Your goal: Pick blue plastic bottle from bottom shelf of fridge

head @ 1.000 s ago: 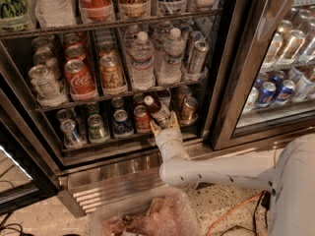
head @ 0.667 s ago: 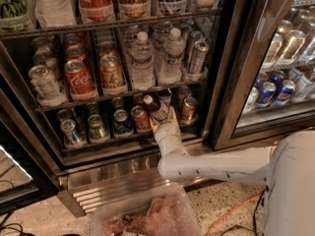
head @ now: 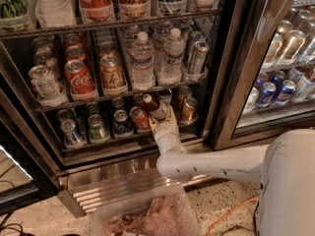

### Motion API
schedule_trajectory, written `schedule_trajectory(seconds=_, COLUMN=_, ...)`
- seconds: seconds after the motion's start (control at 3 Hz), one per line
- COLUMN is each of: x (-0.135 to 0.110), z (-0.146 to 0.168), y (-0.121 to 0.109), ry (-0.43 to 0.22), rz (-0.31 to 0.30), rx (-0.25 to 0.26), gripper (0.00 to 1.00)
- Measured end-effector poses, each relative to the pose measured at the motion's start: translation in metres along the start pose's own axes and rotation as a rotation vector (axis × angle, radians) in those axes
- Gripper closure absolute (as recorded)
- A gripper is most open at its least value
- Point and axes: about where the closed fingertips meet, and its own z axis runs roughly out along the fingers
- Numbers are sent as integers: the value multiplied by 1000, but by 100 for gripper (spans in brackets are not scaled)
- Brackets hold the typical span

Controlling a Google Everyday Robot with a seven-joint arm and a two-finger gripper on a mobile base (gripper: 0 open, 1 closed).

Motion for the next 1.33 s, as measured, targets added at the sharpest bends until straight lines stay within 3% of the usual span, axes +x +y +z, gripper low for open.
schedule_trajectory(seconds=0.33, x=5, z=2, y=4, ry=13, rz=4, rx=-13, gripper=53)
schedule_trajectory(seconds=1.0, x=6, z=-1, y=1, ry=8, rz=18, rx=-11, gripper=98)
schedule_trajectory(seconds=1.33, x=-14, z=-8, y=-8, ry=-44, rz=54, rx=-11, gripper=100)
